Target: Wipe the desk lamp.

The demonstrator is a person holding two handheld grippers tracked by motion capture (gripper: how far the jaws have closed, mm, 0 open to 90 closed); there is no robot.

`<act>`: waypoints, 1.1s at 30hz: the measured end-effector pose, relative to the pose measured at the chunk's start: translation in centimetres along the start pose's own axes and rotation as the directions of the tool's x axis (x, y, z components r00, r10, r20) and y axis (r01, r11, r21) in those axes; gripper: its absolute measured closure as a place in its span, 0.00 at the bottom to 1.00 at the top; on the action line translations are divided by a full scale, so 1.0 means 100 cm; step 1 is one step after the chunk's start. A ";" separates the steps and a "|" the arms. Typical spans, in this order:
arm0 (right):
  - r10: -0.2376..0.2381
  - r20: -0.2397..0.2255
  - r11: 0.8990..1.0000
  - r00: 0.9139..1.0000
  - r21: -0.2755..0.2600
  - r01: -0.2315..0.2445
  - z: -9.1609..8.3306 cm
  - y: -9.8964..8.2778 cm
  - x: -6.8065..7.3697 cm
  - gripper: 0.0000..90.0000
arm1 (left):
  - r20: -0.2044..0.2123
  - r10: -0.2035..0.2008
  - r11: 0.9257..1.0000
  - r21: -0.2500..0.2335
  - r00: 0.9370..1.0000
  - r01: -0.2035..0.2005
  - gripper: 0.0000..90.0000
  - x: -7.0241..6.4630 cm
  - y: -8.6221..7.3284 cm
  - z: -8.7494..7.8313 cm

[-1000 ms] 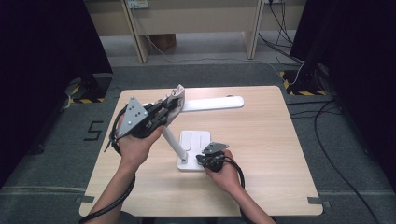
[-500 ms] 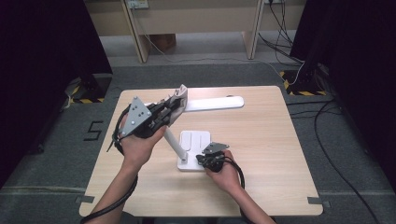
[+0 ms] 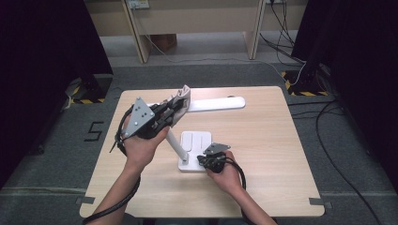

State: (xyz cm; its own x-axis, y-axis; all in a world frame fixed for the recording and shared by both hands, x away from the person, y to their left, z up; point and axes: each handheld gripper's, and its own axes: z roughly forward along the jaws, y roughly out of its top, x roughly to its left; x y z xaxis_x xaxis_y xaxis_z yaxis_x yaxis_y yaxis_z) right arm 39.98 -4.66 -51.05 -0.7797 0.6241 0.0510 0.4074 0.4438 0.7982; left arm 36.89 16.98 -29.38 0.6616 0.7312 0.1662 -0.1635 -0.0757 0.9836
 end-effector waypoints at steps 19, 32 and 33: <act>0.003 -0.005 1.000 1.000 -0.002 -0.003 0.000 0.000 0.000 1.00 | 0.015 -0.003 1.000 -0.004 1.000 0.003 0.94 -0.007 0.001 0.007; 0.009 -0.008 1.000 1.000 -0.001 -0.009 0.000 0.000 -0.001 1.00 | 0.025 -0.007 1.000 -0.006 1.000 0.007 0.94 -0.011 0.001 0.013; 0.010 -0.008 1.000 1.000 0.000 -0.010 0.000 0.000 -0.001 1.00 | 0.025 -0.009 1.000 -0.006 1.000 0.009 0.94 -0.011 0.001 0.013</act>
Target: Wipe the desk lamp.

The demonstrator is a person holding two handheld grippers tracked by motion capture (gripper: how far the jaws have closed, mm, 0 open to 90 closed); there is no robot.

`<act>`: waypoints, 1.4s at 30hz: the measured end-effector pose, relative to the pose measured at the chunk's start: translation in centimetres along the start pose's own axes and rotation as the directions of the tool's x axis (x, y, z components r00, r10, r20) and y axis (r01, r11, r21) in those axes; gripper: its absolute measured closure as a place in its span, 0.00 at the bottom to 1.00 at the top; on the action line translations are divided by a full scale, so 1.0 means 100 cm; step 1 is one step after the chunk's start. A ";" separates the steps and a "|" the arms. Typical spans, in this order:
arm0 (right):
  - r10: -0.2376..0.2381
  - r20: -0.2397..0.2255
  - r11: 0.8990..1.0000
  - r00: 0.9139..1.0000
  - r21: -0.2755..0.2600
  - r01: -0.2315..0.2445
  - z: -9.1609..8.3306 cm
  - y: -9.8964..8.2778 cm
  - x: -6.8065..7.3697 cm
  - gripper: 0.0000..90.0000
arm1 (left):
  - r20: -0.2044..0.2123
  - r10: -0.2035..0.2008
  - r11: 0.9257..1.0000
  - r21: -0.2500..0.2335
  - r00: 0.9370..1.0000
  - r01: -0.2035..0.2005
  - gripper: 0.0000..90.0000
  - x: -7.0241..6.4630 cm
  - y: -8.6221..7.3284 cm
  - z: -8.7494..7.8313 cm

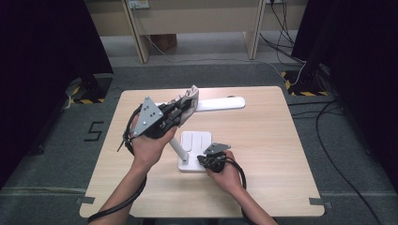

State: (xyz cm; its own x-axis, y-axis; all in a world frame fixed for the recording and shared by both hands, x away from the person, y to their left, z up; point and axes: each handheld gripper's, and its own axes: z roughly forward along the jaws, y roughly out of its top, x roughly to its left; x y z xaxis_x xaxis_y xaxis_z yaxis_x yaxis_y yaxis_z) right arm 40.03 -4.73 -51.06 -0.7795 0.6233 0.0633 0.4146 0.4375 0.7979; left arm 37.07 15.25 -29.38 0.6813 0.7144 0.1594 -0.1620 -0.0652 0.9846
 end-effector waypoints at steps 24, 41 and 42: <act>-0.002 0.003 1.000 1.000 -0.008 0.002 0.000 -0.001 0.000 1.00 | 0.008 -0.001 1.000 -0.002 1.000 0.001 0.94 -0.005 0.000 0.007; -0.001 0.001 1.000 1.000 -0.009 0.001 0.000 -0.002 0.000 1.00 | 0.012 -0.001 1.000 -0.001 1.000 0.001 0.94 -0.009 0.000 0.011; -0.003 0.002 1.000 1.000 -0.009 0.003 0.000 -0.002 0.000 1.00 | 0.013 -0.001 1.000 -0.001 1.000 0.001 0.94 -0.009 0.000 0.012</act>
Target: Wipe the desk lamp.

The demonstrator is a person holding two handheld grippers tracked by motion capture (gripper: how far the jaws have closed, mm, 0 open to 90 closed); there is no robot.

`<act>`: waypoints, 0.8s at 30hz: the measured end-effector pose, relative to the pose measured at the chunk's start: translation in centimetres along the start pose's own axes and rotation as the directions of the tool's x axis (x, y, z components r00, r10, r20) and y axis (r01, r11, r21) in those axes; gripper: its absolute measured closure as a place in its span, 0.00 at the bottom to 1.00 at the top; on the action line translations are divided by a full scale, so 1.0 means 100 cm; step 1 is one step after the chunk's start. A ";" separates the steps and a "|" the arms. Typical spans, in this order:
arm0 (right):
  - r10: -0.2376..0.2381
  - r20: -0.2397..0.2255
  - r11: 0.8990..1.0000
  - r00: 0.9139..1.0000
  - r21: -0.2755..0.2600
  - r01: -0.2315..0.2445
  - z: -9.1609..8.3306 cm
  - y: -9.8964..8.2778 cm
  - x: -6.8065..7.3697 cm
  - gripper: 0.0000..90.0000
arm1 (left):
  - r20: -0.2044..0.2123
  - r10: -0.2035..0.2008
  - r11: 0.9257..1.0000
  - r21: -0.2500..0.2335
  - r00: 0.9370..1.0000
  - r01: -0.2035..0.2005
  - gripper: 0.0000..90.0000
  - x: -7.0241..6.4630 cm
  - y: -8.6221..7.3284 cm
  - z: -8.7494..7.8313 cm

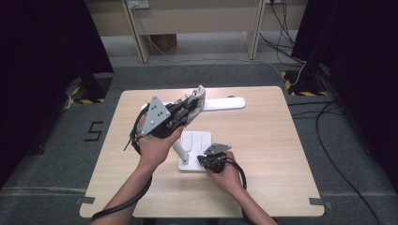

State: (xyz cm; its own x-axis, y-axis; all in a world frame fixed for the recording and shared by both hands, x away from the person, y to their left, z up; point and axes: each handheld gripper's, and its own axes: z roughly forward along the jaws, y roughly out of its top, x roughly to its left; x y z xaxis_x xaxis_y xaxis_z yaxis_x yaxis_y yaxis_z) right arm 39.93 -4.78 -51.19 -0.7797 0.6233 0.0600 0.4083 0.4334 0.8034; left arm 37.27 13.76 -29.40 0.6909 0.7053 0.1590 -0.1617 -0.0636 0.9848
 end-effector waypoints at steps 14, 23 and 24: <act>0.001 0.001 1.000 1.000 -0.001 -0.001 0.000 0.000 0.000 1.00 | 0.007 0.001 1.000 0.001 1.000 -0.001 0.94 -0.003 0.001 0.004; 0.002 0.000 1.000 1.000 -0.003 -0.002 0.000 0.000 0.000 1.00 | 0.019 0.001 1.000 0.004 1.000 -0.001 0.94 -0.007 0.001 0.009; 0.002 0.001 1.000 1.000 -0.002 -0.002 0.000 0.000 0.000 1.00 | 0.019 0.002 1.000 0.004 1.000 -0.002 0.94 -0.007 0.001 0.009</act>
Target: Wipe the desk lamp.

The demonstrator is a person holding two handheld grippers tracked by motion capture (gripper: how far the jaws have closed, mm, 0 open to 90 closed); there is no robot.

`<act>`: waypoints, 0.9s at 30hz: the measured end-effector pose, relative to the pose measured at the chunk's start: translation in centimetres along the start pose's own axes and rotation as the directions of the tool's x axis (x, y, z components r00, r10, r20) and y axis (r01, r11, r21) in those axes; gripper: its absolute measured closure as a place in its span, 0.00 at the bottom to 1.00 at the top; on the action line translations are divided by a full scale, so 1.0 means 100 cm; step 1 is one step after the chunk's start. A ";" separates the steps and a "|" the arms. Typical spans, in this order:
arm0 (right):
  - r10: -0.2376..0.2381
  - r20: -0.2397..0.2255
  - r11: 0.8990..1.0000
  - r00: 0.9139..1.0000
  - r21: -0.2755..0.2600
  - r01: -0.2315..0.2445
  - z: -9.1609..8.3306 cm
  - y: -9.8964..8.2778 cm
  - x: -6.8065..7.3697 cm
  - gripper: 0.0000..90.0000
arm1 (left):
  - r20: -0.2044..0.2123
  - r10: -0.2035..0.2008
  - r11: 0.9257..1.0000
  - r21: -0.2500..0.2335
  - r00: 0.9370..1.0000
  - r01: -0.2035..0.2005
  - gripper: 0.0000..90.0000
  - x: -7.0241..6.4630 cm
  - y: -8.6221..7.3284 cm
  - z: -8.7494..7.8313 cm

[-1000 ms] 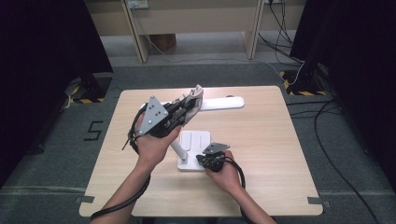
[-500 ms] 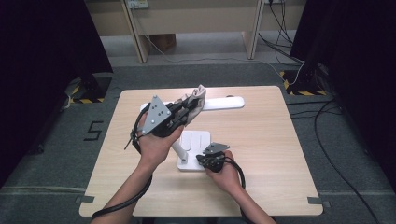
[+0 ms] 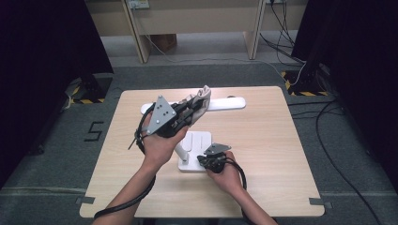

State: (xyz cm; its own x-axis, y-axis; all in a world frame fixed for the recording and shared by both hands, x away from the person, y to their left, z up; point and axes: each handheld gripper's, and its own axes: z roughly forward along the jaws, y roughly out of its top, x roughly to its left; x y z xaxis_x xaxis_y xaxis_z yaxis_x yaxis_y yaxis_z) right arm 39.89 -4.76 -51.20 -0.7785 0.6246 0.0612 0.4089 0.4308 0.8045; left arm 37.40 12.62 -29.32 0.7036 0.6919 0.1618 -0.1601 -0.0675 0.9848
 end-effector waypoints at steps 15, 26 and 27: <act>0.005 0.000 1.000 1.000 0.004 -0.005 0.000 0.000 0.000 1.00 | 0.010 0.005 1.000 0.001 1.000 -0.005 0.94 -0.005 0.001 0.007; 0.001 0.000 1.000 1.000 0.004 -0.001 0.000 0.000 0.000 1.00 | 0.018 0.008 1.000 0.004 1.000 -0.008 0.94 -0.009 0.001 0.011; 0.002 0.000 1.000 1.000 0.004 -0.002 0.000 0.000 0.000 1.00 | 0.019 0.008 1.000 0.004 1.000 -0.008 0.94 -0.009 0.001 0.011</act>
State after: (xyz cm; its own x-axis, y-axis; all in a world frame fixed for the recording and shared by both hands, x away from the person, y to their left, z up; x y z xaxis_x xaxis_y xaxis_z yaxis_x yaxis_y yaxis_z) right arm 39.88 -4.72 -51.16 -0.7779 0.6252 0.0627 0.4121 0.4323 0.8021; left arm 37.53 11.17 -29.25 0.7150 0.6779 0.1710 -0.1633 -0.0759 0.9837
